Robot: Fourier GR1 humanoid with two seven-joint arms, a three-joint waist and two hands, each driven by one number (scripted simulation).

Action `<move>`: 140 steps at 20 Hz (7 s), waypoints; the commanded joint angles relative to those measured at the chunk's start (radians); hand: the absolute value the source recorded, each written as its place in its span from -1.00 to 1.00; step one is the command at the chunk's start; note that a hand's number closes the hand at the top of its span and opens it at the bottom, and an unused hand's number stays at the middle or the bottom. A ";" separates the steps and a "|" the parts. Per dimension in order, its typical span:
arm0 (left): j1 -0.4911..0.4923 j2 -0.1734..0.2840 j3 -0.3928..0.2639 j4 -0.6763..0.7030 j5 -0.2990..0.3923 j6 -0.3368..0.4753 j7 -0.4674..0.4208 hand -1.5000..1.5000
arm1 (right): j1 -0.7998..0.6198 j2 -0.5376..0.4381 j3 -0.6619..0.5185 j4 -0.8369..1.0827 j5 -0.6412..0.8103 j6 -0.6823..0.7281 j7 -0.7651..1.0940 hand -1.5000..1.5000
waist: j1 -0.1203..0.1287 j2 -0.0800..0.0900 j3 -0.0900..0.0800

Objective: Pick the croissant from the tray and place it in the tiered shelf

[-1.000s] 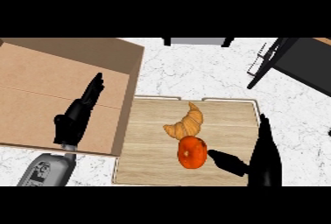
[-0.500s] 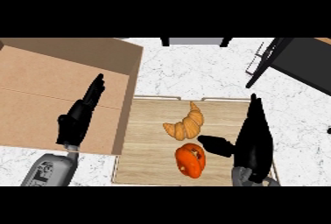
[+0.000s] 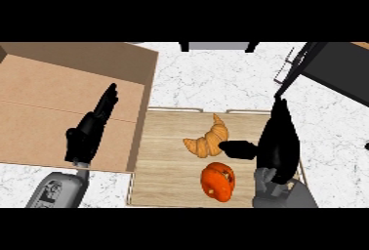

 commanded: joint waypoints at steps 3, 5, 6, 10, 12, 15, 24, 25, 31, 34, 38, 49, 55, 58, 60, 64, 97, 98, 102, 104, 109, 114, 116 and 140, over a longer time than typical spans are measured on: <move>-0.002 -0.021 -0.006 0.034 -0.003 -0.006 -0.009 0.00 | -0.074 0.006 -0.019 0.062 -0.025 0.026 0.238 -1.00 | -0.003 0.002 -0.002; 0.016 -0.018 0.000 0.041 -0.009 -0.004 -0.033 0.00 | -0.070 0.006 -0.023 0.056 -0.027 0.051 0.238 -1.00 | -0.006 0.000 -0.002; 0.006 -0.013 -0.006 0.016 -0.009 -0.016 -0.027 0.00 | -0.066 0.006 -0.012 0.073 -0.035 0.040 0.238 -1.00 | -0.002 -0.001 -0.001; 0.002 -0.038 -0.014 0.013 -0.023 0.010 0.000 0.00 | -0.059 0.006 0.001 0.106 -0.033 0.014 0.238 -1.00 | -0.001 -0.003 -0.001; -0.028 -0.025 0.017 0.061 0.000 -0.020 -0.012 0.00 | -0.111 0.006 -0.035 0.137 -0.054 0.044 0.238 -1.00 | -0.005 0.003 -0.002; -0.009 -0.033 0.000 0.016 -0.017 -0.001 0.019 0.00 | -0.075 0.006 -0.027 0.119 -0.051 0.044 0.238 -1.00 | -0.007 -0.004 -0.001; 0.032 -0.024 0.016 0.041 -0.022 -0.018 -0.055 0.00 | -0.102 0.005 -0.022 0.233 -0.057 -0.016 0.238 -1.00 | 0.005 0.001 -0.001; 0.001 -0.056 -0.003 0.032 -0.028 0.004 -0.002 0.00 | -0.105 0.005 -0.015 0.249 -0.068 -0.033 0.238 -1.00 | 0.005 0.001 -0.001; -0.014 -0.036 0.017 0.017 -0.016 -0.023 0.016 0.00 | -0.125 0.005 -0.026 0.294 -0.087 -0.053 0.238 -1.00 | 0.005 0.002 0.000; 0.002 -0.061 -0.002 0.048 -0.043 -0.006 -0.024 0.00 | -0.145 0.005 -0.021 0.287 -0.108 -0.061 0.238 -1.00 | 0.001 0.002 -0.001; 0.033 -0.059 0.004 0.029 -0.030 -0.019 -0.024 0.00 | -0.118 0.005 -0.018 0.303 -0.114 -0.056 0.238 -1.00 | 0.002 0.002 0.001; -0.008 -0.047 0.039 0.049 -0.036 -0.034 -0.002 0.00 | -0.111 0.005 0.090 0.345 -0.115 -0.014 0.238 1.00 | -0.007 0.000 0.000; -0.041 -0.060 0.045 0.041 -0.042 -0.031 0.015 0.00 | -0.128 0.005 0.109 0.353 -0.078 -0.053 0.238 1.00 | -0.009 0.000 0.000; 0.002 -0.083 0.029 0.034 -0.068 -0.004 -0.021 0.00 | -0.141 0.005 0.107 0.325 -0.065 -0.072 0.238 1.00 | -0.009 -0.001 0.000; 0.004 -0.086 0.031 0.076 -0.066 -0.019 -0.047 0.00 | -0.290 0.005 0.078 0.430 -0.083 -0.044 0.238 1.00 | 0.004 0.006 0.000; 0.045 -0.061 0.030 -0.024 -0.055 -0.051 -0.007 0.00 | -0.468 0.005 0.044 0.634 -0.159 -0.029 0.117 1.00 | 0.022 0.006 0.002; 0.016 -0.059 0.097 0.044 -0.047 -0.085 -0.034 0.00 | -0.887 -0.058 -0.331 0.372 0.528 0.202 0.125 1.00 | -0.024 -0.004 0.001; 0.018 -0.084 0.073 0.053 -0.077 -0.057 -0.037 0.00 | -0.931 -0.080 -0.372 0.369 0.505 0.235 0.092 1.00 | -0.024 -0.003 0.001; 0.038 -0.085 0.075 0.038 -0.089 -0.048 -0.038 0.00 | -0.869 -0.097 -0.397 0.326 0.557 0.239 0.046 1.00 | -0.024 -0.002 0.001; 0.043 -0.060 0.090 0.038 -0.076 -0.078 -0.061 0.00 | -0.939 -0.139 -0.462 0.390 0.566 0.235 0.021 1.00 | -0.014 0.001 0.001; 0.018 -0.089 0.074 0.031 -0.093 -0.062 -0.021 0.00 | -0.914 -0.228 -0.550 0.387 0.551 0.222 -0.104 1.00 | -0.015 0.002 0.001; 0.036 -0.125 0.058 0.000 -0.099 -0.048 0.007 0.00 | -0.987 -0.251 -0.556 0.425 0.587 0.305 -0.125 1.00 | -0.007 0.001 0.001; 0.044 -0.117 0.064 0.005 -0.109 -0.051 -0.033 0.00 | -0.961 -0.266 -0.537 0.481 0.617 0.250 -0.165 1.00 | -0.005 0.003 0.001; -0.041 -0.092 0.136 0.074 -0.095 -0.118 -0.008 0.00 | -0.837 -0.427 -0.719 0.747 0.378 -0.346 -0.467 1.00 | -0.002 0.008 0.002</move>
